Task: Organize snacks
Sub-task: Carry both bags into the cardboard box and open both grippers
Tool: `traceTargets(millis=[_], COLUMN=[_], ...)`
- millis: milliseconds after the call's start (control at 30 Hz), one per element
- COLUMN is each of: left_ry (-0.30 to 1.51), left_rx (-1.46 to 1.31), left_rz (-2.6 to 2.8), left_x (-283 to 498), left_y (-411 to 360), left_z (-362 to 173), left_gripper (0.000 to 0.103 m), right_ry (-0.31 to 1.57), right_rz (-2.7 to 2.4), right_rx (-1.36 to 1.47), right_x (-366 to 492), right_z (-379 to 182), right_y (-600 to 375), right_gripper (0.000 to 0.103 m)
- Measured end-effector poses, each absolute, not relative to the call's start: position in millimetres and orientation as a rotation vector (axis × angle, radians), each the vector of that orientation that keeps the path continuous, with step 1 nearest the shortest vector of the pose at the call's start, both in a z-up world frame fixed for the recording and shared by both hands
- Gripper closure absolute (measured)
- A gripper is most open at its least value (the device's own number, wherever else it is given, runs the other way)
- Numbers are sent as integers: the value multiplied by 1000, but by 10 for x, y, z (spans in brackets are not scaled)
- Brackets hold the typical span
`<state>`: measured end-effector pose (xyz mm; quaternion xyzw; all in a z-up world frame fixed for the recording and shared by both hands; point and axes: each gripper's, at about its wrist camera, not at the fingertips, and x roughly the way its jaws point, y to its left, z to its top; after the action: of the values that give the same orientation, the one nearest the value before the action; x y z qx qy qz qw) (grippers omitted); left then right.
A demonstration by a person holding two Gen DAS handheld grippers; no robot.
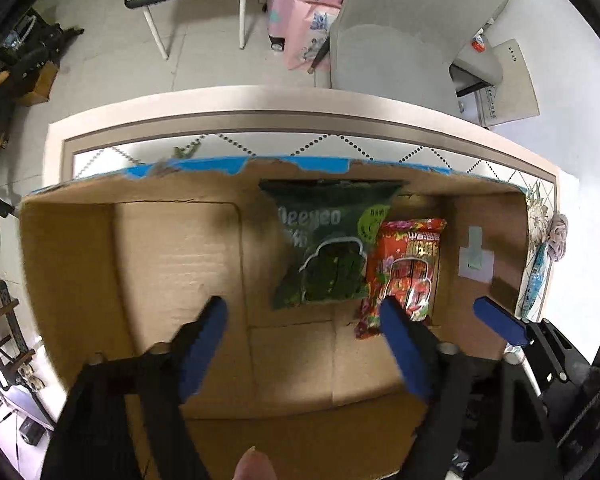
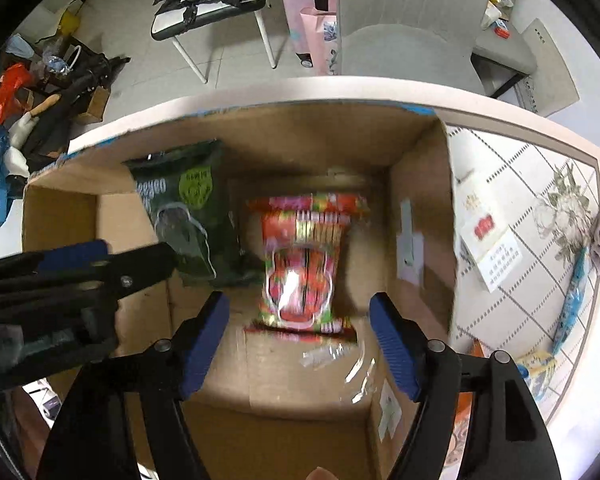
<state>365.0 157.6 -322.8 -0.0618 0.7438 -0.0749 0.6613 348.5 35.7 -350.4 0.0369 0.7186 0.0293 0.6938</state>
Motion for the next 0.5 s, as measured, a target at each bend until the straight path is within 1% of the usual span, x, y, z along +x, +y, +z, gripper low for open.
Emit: traceTargets(millis=[33, 67, 100, 167, 200, 233, 500], left_ry=[1670, 1656, 1645, 1619, 1605, 1593, 1511], left_rx=[-132, -121, -115, -113, -111, -103, -101], left_rz=[-164, -159, -153, -140, -130, -121, -55], left_x=[3617, 3575, 3523, 3408, 3324, 3256, 2733], left_y=[1601, 1618, 1642, 1682, 1705, 1718, 1745], left_z=[-3192, -3161, -3112, -3007, -2947, -2903, -2594], left_gripper=[15, 12, 10, 4, 4, 4, 4], right_ry=[1603, 1600, 1592, 1582, 1573, 1562, 1483], right_rz=[65, 64, 64, 65, 74, 82, 110], right_rx=[72, 66, 58, 43, 54, 61, 45], right_x=[3435, 3383, 3324, 3205, 3142, 3084, 2578], right_z=[-3465, -3430, -3384, -3291, -3242, -3194, -2826], right_y=[363, 370, 368, 364, 354, 350, 275], right_gripper=[24, 24, 24, 15, 6, 4, 3])
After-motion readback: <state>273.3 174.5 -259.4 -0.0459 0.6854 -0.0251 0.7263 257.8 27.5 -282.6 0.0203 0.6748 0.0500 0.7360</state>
